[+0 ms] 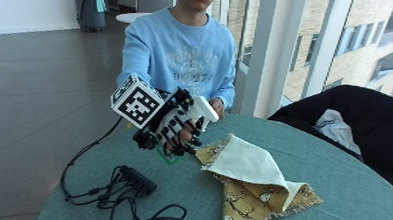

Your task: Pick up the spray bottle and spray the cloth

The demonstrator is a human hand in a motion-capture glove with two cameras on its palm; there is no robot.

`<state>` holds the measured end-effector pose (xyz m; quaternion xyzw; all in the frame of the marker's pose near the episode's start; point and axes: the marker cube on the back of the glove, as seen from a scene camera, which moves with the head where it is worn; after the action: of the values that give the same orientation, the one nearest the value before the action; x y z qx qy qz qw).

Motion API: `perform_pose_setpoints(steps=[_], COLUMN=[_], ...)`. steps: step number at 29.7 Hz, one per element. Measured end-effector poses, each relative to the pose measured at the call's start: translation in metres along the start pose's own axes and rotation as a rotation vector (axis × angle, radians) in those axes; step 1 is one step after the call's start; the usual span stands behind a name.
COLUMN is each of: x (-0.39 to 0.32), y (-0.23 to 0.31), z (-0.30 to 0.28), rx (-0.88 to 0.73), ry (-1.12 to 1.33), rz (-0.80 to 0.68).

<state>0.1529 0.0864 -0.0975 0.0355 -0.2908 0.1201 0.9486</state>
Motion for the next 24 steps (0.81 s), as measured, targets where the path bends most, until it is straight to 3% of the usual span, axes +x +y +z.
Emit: perform_pose_setpoints(steps=[13,24], x=[-0.005,-0.009], y=[-0.020,-0.023], z=[0.019,0.045], rx=[-0.214,-0.346], ry=[0.133,0.198], rz=[0.151,0.185])
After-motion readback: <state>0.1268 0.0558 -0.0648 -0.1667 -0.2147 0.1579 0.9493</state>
